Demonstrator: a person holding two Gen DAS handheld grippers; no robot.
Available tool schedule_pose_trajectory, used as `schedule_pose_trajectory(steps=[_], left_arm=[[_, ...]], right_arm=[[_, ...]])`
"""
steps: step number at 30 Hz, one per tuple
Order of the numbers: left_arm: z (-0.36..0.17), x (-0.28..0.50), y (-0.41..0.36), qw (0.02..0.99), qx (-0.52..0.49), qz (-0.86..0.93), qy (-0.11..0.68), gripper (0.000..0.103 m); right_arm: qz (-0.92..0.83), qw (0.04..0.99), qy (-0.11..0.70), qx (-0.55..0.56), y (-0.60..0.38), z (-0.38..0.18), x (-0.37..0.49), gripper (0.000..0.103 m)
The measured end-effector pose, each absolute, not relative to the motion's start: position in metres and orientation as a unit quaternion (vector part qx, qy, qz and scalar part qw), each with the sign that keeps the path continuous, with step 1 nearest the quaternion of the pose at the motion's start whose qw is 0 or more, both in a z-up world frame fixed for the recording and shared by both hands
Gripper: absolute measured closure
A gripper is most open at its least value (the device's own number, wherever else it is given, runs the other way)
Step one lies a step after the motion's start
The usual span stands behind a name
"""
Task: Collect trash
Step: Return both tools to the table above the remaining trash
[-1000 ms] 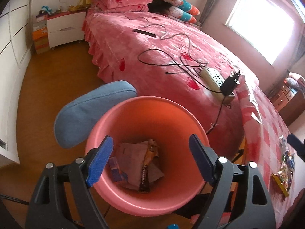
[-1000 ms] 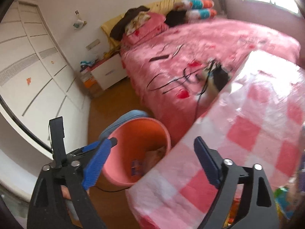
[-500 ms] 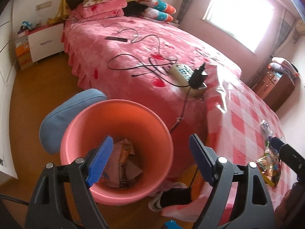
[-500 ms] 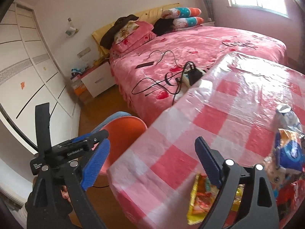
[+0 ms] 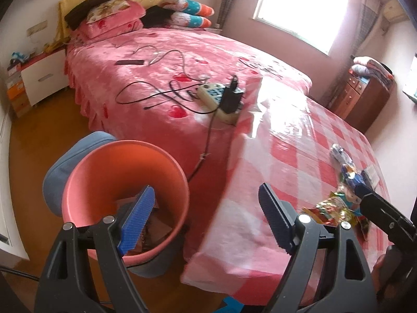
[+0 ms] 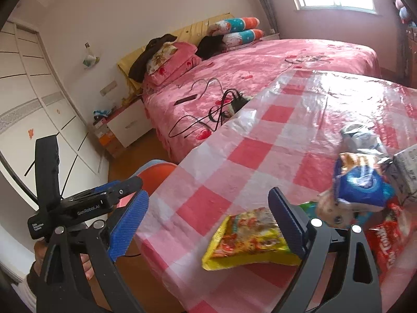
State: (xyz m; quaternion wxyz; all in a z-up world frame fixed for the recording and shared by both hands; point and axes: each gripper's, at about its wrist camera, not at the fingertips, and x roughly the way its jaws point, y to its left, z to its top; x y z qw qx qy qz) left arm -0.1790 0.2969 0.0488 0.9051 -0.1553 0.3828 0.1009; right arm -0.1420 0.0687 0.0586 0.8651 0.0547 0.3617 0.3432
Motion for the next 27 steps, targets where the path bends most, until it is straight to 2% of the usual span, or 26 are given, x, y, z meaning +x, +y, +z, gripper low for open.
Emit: schedule_pose_trajectory(steps=[27], left_arm=[[0.060,-0.157,0.189,0.909,-0.074,0.031,0.408,0.020]], right_arm=[[0.274,0.897,0.331,0.099,-0.030,0.066,-0.128,0.011]])
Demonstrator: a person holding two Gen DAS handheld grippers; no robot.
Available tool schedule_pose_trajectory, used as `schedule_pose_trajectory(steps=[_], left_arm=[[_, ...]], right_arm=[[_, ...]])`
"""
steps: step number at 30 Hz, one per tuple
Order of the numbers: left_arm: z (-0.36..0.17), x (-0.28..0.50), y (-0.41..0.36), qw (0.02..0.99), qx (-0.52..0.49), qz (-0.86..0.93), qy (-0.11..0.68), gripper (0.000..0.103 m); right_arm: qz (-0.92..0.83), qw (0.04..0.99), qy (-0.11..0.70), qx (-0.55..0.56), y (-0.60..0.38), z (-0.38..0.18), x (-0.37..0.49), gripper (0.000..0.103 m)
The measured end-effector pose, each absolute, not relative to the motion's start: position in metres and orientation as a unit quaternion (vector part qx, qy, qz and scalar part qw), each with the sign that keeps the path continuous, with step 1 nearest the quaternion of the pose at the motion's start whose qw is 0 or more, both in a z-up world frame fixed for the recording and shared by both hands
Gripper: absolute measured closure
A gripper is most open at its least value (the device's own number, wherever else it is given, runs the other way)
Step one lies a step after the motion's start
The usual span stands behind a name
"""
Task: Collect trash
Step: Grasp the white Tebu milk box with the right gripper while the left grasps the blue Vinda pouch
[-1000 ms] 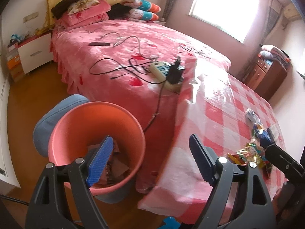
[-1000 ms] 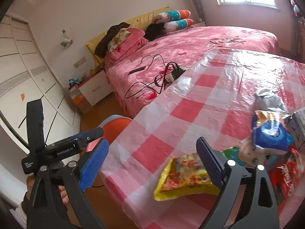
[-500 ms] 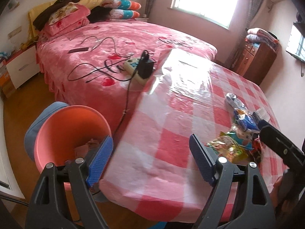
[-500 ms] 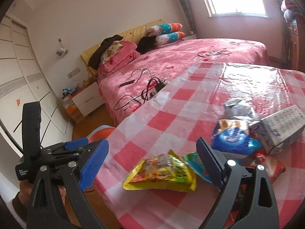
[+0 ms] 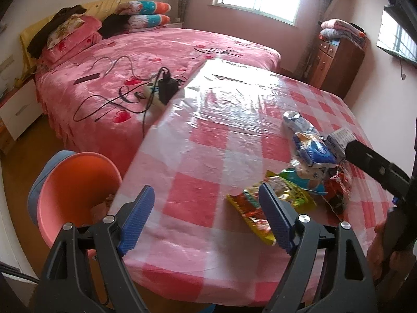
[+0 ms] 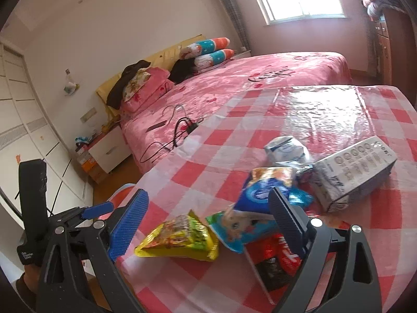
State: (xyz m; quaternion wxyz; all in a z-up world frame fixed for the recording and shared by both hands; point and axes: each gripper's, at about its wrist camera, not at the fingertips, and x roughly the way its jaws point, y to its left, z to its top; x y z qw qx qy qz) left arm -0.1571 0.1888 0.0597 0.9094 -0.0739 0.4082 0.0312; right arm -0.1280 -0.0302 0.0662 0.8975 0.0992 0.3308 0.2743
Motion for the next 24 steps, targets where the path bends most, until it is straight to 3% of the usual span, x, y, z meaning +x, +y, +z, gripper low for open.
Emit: schedule_pose_trajectory(steps=[12,24], left_arm=[[0.068,-0.143,0.144,0.910,-0.046,-0.006,0.411,0.020],[0.077,-0.114,0.085,0.900,-0.051,-0.074,0.425,0.020]], right_arm=[[0.223,0.905,0.330,0.150,-0.088,0.062,-0.110,0.011],[0.132,0.875,0.364,0.290,-0.184,0.030,-0.074,0.011]])
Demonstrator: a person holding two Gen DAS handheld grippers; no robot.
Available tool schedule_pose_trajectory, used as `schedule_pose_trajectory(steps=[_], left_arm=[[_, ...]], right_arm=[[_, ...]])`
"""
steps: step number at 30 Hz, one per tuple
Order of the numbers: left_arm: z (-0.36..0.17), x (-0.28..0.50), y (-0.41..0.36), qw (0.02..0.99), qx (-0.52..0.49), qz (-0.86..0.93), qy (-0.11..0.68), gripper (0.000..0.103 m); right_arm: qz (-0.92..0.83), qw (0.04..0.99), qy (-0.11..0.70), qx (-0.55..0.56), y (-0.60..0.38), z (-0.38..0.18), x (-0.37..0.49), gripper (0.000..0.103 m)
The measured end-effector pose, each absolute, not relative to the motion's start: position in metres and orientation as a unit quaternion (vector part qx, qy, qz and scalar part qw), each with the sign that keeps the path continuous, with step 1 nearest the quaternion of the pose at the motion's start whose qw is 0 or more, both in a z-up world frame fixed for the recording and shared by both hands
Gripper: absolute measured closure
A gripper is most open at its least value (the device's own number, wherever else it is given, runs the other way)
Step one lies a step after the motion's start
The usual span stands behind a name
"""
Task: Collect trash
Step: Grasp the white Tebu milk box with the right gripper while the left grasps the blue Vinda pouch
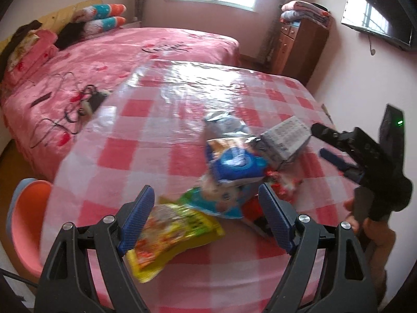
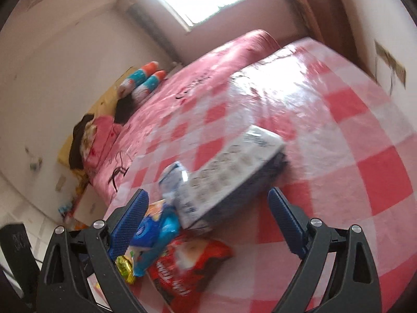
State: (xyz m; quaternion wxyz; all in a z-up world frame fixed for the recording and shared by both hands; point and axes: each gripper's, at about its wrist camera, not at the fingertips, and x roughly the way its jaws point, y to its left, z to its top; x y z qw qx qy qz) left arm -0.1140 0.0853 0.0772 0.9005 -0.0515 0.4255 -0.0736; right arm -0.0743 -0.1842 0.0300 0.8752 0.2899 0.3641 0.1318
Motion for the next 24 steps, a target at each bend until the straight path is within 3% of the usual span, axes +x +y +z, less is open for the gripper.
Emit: schedule_pose_trajectory(steps=[11,24], left_arm=[[0.059,-0.073,0.058,0.878,-0.075,-0.091,0.464,0.020],[0.036,-0.036,0.054,0.864,-0.090,-0.079,0.488,0.021]], right_arm=[[0.142,0.853,0.400,0.303,-0.182,0.016,-0.049,0.011],[0.115,0.873,0.409,0.239,-0.156,0.018,-0.019,0.011]])
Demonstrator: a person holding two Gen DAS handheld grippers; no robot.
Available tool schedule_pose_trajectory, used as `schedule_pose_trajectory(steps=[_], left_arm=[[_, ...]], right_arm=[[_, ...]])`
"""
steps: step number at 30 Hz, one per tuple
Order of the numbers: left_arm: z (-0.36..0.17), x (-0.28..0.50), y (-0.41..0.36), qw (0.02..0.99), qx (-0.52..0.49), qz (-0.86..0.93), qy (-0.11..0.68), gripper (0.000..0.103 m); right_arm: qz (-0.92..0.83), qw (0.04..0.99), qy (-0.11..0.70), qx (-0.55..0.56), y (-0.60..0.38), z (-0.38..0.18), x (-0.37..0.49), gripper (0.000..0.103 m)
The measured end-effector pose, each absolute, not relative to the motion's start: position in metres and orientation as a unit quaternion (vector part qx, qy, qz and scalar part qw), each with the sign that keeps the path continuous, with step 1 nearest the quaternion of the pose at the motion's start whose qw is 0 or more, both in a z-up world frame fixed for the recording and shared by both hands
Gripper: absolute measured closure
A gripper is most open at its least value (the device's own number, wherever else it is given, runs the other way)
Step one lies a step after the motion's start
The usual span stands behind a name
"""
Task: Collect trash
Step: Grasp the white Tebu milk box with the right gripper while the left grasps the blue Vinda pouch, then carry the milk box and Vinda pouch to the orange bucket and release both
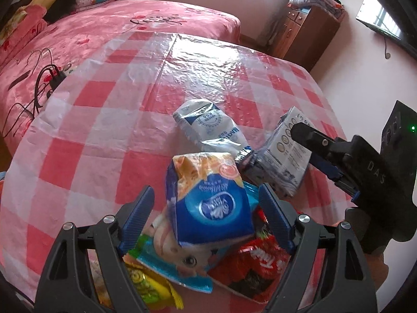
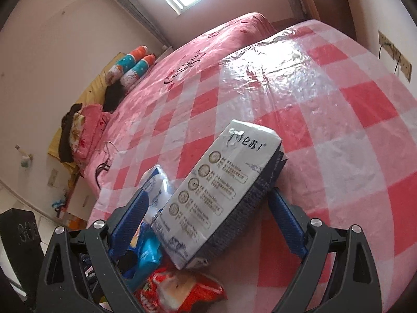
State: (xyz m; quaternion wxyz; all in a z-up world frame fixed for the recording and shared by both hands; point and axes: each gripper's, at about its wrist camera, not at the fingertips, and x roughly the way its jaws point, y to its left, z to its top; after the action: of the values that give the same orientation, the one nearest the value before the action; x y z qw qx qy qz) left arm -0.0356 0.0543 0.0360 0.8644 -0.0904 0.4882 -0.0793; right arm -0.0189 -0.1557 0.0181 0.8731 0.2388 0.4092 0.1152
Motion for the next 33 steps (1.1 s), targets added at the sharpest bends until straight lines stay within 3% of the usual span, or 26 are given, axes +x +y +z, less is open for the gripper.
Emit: schedule_pose_trajectory(steps=[13,19,28,33], left_arm=[[0.022,-0.020,0.081,0.852,-0.150,-0.079,0.496,0.047],[0.019,-0.019,0.090,0.852,-0.166,-0.079,0.490,0.053],[0.018,-0.019,0.103,0.855,-0.184,-0.083,0.479,0.059],[0.022,-0.022,0.111,0.858,-0.196,-0.086,0.467,0.060]], right_arm=[[0.087,0.889,0.425,0.147,-0.118,0.012,0.006,0.011],[0.068,0.898,0.424,0.090,-0.102,0.009,0.007,0.016],[0.080,0.901,0.418,0.080,-0.102,0.008,0.007,0.019],[0.091,0.902,0.411,0.091,-0.107,0.009,0.004,0.025]])
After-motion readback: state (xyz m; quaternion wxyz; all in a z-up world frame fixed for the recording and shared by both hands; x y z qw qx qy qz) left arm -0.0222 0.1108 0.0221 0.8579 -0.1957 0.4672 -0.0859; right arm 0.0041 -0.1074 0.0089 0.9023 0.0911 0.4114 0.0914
